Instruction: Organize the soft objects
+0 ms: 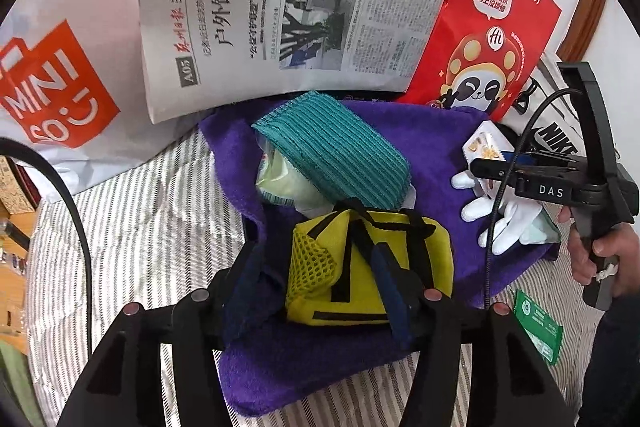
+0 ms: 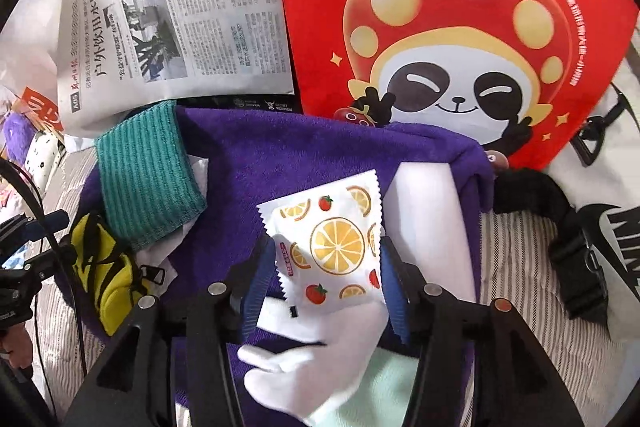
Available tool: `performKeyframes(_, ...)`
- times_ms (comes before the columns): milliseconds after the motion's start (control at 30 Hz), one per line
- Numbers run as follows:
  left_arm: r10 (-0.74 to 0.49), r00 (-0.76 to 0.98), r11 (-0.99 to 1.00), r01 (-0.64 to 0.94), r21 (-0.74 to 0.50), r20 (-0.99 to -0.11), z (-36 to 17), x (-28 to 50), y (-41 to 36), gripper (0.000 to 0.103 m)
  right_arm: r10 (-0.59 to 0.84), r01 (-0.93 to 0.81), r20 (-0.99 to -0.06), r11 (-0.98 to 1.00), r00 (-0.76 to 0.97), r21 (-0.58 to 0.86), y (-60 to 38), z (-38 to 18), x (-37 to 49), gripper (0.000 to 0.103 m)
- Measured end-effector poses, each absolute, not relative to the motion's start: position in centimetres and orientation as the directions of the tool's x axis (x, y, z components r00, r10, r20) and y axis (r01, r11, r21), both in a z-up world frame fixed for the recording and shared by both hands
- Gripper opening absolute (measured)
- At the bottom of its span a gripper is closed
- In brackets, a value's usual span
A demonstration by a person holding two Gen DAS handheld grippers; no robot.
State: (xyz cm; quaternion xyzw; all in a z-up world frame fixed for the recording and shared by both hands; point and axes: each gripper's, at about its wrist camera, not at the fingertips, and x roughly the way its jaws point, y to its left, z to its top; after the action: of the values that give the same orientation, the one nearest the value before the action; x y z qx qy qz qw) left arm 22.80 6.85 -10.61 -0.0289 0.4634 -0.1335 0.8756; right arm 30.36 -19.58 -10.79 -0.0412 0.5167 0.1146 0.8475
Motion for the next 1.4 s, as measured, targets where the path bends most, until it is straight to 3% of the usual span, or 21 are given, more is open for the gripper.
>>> performKeyframes(267, -0.244, 0.560, 0.967, 0.204, -0.153, -0.792, -8.7, 21.1, 7.3, 0.056, 0.167, -0.237, -0.868, 0.970, 0.468, 0.059, -19.5, -8.6, 29.0, 0.067)
performKeyframes(567, -0.235, 0.572, 0.967, 0.221, -0.128, -0.786, -7.3, 19.3, 7.0, 0.056, 0.157, -0.215, -0.867, 0.975, 0.473, 0.059, -20.7, -8.5, 27.1, 0.067)
performKeyframes(900, -0.271, 0.564, 0.954, 0.268, -0.138, -0.780, -7.2, 16.6, 5.5, 0.056, 0.171, -0.237, -0.844, 0.970, 0.508, 0.054, -22.9, -6.7, 17.3, 0.067)
performKeyframes(1400, -0.330, 0.518, 0.932, 0.314, -0.183, -0.789, -8.3, 12.5, 3.3, 0.056, 0.168, -0.273, -0.903, 0.960, 0.395, 0.059, -24.8, -12.7, 8.9, 0.067)
